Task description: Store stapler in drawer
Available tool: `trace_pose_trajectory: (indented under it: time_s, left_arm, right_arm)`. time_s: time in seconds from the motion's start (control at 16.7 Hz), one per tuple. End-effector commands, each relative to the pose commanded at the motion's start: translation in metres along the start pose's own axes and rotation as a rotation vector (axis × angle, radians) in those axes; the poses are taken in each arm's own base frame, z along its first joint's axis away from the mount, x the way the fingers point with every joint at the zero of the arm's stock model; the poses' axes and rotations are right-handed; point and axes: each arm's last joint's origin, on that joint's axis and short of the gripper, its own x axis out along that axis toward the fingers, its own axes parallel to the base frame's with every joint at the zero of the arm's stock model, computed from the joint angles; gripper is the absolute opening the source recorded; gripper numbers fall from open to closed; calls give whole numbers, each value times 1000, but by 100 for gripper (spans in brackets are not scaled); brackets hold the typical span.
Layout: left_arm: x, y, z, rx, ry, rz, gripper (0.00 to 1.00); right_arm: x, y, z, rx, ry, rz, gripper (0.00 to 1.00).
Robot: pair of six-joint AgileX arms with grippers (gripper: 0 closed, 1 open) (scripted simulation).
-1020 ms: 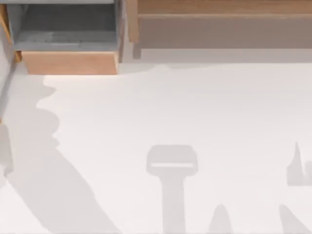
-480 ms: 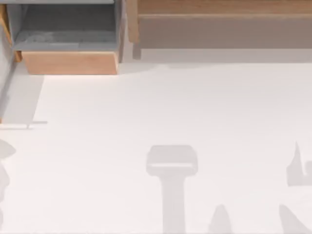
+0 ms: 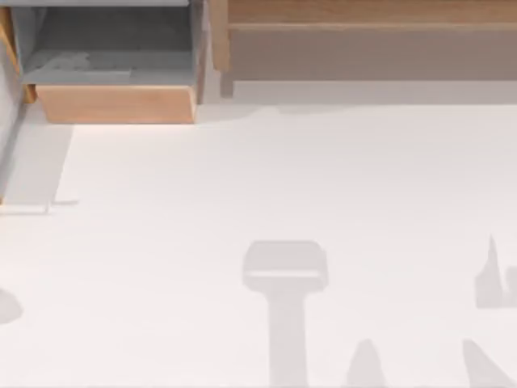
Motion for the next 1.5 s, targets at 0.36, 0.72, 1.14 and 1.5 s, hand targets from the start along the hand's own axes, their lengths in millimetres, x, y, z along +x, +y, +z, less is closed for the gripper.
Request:
trace_pose_trajectory:
  time_s: [0.36,0.72,1.14,1.5]
  left_arm:
    - [-7,-29,33,27,-156,-38,100]
    - [-2,-29,33,27,-155,-38,100]
    - [18,-30,37,27,-156,-38,100]
    - [18,-30,37,27,-156,-38,62]
  right_arm:
    - [0,0,0,0,0,0,100]
    - [0,0,0,0,0,0,100]
    - [0,0,0,0,0,0,100]
    - [0,0,0,0,0,0,100]
